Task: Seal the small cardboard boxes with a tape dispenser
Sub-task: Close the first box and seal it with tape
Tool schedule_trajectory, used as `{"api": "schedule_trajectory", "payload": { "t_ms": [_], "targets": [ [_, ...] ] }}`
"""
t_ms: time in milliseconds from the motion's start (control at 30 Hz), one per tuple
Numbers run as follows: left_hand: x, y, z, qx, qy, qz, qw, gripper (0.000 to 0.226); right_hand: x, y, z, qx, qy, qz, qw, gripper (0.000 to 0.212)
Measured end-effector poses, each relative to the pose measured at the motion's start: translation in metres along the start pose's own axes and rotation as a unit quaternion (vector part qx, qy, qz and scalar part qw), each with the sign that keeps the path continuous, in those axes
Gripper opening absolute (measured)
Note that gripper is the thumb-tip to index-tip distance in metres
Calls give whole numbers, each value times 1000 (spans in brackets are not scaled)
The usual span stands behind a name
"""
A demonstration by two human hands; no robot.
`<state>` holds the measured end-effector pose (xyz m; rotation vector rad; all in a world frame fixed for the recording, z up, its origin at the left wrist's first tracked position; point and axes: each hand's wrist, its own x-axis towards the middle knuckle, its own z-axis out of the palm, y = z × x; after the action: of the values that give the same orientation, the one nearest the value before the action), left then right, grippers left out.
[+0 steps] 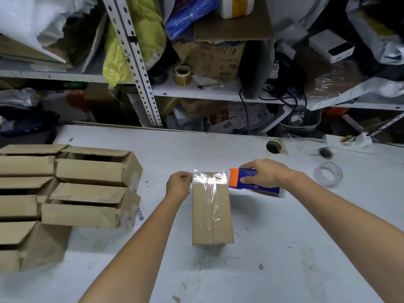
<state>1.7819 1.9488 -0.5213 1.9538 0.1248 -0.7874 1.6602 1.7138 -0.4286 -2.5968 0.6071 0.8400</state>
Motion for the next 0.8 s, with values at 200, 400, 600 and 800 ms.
{"api": "schedule_trajectory", "payload": {
  "t_ms": [200, 400, 600, 800],
  "targets": [
    [-3, -3, 3, 105, 2, 0, 994, 56, 0, -2, 4, -5, 10, -7, 1000, 52],
    [-19, 4, -3, 106, -30, 64, 992, 41, -3, -6, 9, 7, 21, -17, 1000, 53],
    [-19, 1, -5, 123, -40, 101, 986, 29, -14, 32, 16, 48, -19, -23, 998, 59],
    [-18, 3, -4, 125, -42, 98, 986, 28, -15, 56, 12, 111, -20, -15, 994, 60]
  ]
}}
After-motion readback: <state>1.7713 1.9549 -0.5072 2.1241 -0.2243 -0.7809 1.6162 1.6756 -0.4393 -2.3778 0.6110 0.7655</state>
